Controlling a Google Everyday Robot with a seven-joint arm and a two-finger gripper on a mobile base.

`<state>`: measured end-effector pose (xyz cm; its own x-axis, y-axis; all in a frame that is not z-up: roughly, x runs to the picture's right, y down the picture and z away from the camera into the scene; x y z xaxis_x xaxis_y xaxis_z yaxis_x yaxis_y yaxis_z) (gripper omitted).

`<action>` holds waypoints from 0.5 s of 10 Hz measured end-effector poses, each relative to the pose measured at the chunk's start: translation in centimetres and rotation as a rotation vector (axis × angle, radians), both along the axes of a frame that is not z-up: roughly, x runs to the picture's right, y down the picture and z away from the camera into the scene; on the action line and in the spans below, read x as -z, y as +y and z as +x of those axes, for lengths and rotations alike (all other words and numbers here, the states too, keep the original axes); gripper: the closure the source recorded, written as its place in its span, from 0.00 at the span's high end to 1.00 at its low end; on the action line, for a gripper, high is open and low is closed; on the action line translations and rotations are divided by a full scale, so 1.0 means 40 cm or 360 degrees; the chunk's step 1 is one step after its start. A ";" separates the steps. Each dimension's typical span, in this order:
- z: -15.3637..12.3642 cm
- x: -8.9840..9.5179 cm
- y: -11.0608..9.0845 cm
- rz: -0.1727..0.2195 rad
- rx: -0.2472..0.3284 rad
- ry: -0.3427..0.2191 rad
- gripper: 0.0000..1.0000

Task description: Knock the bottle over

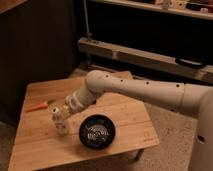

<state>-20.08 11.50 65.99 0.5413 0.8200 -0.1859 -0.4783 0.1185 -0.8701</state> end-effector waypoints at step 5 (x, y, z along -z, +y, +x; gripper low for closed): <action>-0.064 -0.059 -0.050 0.0035 -0.0015 0.0037 0.00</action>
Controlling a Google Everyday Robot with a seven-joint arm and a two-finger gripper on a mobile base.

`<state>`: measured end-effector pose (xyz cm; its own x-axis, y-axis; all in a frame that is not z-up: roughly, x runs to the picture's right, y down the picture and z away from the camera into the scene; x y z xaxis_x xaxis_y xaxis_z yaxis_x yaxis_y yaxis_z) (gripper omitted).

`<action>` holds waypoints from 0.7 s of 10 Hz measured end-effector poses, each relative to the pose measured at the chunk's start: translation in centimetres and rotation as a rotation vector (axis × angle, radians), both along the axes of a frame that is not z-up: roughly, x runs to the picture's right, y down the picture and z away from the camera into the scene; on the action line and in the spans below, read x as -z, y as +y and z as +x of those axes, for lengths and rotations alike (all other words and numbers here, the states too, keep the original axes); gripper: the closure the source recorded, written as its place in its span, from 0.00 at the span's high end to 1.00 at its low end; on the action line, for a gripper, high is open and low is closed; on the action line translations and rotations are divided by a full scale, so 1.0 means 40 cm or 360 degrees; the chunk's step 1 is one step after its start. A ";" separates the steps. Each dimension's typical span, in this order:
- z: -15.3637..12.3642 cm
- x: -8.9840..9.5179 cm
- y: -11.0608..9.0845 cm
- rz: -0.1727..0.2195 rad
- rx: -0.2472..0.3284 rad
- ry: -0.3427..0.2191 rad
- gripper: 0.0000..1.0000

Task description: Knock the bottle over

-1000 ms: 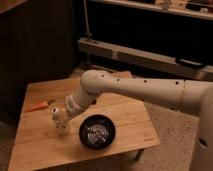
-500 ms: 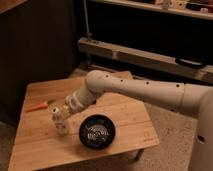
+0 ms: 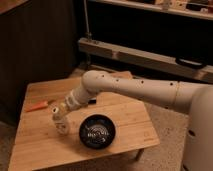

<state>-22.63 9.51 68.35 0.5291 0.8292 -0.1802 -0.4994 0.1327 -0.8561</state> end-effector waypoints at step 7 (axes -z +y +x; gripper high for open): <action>-0.019 -0.049 -0.088 -0.0007 -0.0099 0.0063 0.09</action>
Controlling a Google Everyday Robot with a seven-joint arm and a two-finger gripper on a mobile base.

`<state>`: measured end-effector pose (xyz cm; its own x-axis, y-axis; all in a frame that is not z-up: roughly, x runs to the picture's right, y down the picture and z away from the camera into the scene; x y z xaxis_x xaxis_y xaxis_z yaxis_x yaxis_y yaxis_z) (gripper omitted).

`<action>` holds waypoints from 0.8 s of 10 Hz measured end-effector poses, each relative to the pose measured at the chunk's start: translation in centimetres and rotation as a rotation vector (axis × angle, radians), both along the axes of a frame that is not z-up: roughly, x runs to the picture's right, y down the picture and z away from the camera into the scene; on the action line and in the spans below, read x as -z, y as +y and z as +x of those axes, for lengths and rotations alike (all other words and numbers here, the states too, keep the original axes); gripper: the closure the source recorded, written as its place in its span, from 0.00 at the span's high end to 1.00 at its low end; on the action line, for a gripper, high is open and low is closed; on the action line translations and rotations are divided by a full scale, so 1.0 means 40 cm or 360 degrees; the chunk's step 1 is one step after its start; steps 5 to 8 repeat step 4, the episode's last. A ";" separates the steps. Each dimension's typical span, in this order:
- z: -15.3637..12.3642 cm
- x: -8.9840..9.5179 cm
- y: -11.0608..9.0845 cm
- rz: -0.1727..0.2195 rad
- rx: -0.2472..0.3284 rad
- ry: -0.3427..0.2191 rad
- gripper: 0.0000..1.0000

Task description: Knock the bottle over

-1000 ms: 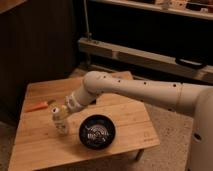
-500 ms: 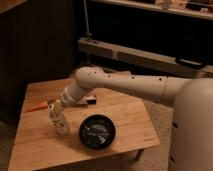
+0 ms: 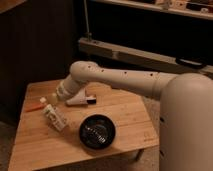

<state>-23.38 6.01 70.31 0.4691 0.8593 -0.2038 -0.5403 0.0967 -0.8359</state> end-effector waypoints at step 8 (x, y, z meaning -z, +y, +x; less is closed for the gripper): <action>0.046 -0.008 0.001 -0.0022 -0.0072 0.0023 0.16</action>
